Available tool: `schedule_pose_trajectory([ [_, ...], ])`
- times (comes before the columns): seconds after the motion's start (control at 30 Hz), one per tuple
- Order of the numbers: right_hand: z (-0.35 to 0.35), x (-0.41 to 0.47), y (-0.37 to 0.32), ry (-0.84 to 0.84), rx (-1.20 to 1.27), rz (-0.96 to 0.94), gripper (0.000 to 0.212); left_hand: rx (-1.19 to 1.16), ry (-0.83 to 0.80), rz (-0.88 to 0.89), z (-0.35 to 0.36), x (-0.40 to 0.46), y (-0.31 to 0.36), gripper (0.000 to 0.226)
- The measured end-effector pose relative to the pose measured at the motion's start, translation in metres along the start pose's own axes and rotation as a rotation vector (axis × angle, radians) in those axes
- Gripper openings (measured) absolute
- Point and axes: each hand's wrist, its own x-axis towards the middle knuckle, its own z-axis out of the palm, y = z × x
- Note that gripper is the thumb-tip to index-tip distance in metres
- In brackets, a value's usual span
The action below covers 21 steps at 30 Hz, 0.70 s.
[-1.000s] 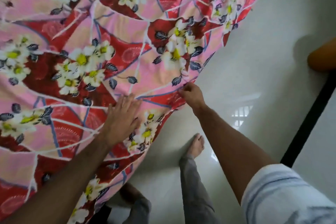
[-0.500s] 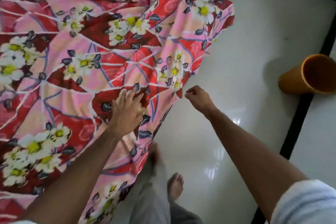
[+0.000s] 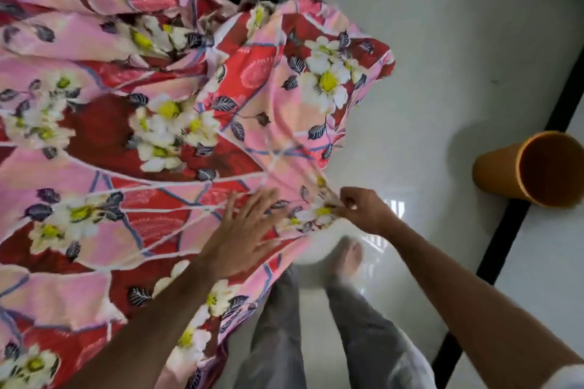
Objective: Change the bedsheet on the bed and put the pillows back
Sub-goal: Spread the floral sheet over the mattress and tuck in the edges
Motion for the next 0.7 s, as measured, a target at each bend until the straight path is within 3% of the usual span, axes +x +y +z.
schedule_pose_trajectory([
  [0.07, -0.035, 0.008, 0.022, -0.332, -0.207, 0.027, 0.027, 0.041, -0.021, 0.096, -0.003, 0.019, 0.010, 0.066],
  [0.13, -0.057, 0.026, 0.036, -0.561, -0.459, 0.077, 0.023, 0.033, 0.047, 0.066, -0.011, 0.041, 0.009, 0.059],
  [0.2, -0.075, 0.052, 0.037, -0.471, -0.442, 0.077, 0.035, -0.036, 0.141, -0.088, -0.024, 0.063, 0.002, 0.052],
  [0.3, -0.104, 0.102, 0.012, -0.079, 0.071, 0.146, 0.028, -0.119, 0.172, -0.446, -0.042, 0.104, -0.026, 0.060],
  [0.4, -0.125, 0.145, -0.020, 0.066, 0.254, 0.128, 0.027, -0.212, 0.113, -0.656, -0.056, 0.141, -0.053, 0.079],
  [0.5, -0.147, 0.163, -0.020, -0.031, 0.000, 0.064, 0.024, -0.343, 0.047, -0.844, -0.077, 0.195, -0.060, 0.087],
  [0.63, -0.193, 0.167, 0.003, -0.446, -0.526, 0.018, 0.040, -0.464, -0.026, -1.070, -0.090, 0.254, -0.048, 0.103],
  [0.7, -0.222, 0.174, 0.005, -0.547, -0.661, 0.025, 0.038, -0.446, -0.095, -1.116, -0.088, 0.266, -0.047, 0.109],
])
